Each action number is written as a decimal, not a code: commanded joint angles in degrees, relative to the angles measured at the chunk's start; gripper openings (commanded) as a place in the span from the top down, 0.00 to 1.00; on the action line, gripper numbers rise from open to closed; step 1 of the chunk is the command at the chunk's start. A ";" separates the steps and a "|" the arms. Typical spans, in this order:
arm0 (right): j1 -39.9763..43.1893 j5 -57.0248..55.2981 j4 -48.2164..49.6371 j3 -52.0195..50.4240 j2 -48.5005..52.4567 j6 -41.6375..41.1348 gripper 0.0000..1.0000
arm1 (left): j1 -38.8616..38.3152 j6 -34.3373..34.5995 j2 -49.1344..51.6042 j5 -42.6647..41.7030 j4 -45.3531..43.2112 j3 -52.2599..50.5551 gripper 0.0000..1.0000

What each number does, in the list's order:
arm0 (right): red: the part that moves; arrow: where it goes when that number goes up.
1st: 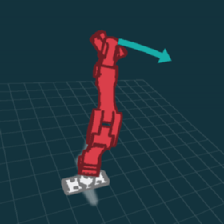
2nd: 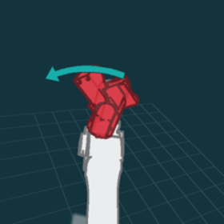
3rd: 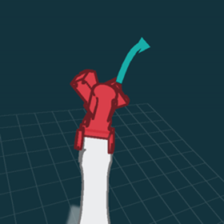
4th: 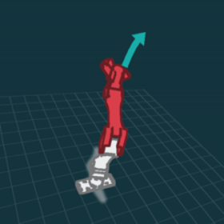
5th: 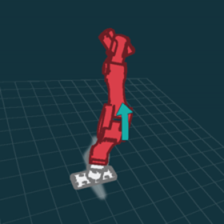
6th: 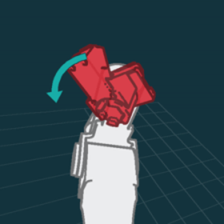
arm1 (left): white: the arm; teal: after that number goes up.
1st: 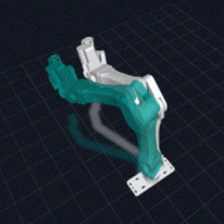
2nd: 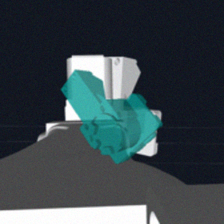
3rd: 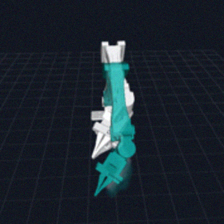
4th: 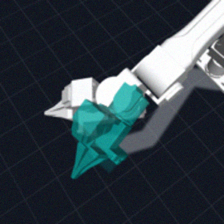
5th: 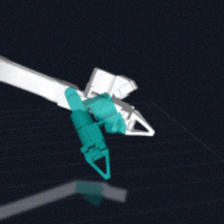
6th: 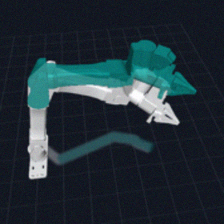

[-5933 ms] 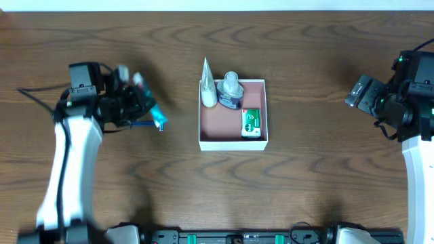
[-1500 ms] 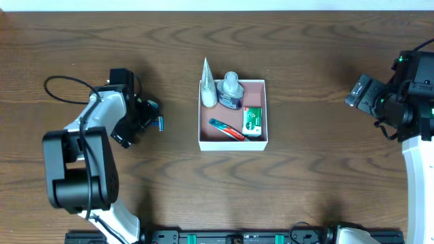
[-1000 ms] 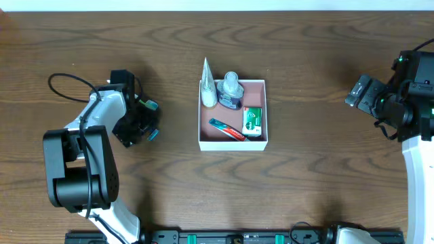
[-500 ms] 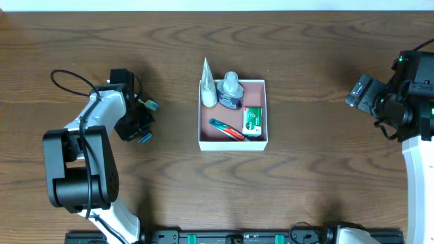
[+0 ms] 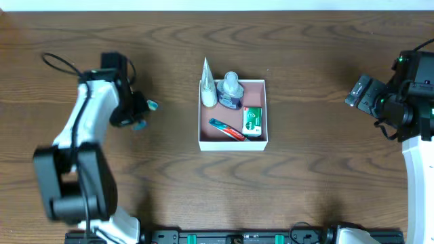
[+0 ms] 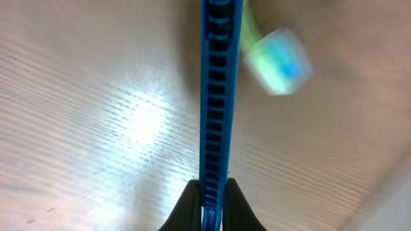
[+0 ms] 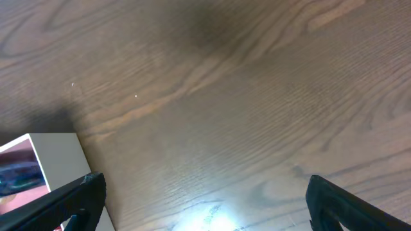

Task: Pack container
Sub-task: 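Return the left gripper to the blue razor and grasp it, then carry the blue razor into the box and release it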

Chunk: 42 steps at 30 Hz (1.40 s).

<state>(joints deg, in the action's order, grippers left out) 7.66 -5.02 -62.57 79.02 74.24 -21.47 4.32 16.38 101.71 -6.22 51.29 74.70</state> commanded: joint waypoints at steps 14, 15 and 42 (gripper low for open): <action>0.52 -0.96 -0.07 0.46 -0.46 -0.74 0.01 | -18.49 -17.14 -32.61 -9.62 -4.26 5.64 0.94; 0.52 -0.98 -0.07 0.46 -0.46 -0.74 0.01 | -21.22 -19.98 -32.98 -9.64 -4.70 5.64 0.94; 0.52 -0.98 -0.07 0.46 -0.46 -0.74 0.01 | -45.27 -65.70 -7.87 6.78 -4.68 4.15 0.94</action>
<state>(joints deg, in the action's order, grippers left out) 7.66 -5.02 -62.57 79.02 74.24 -21.50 -40.95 -46.89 92.86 -5.10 46.44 79.09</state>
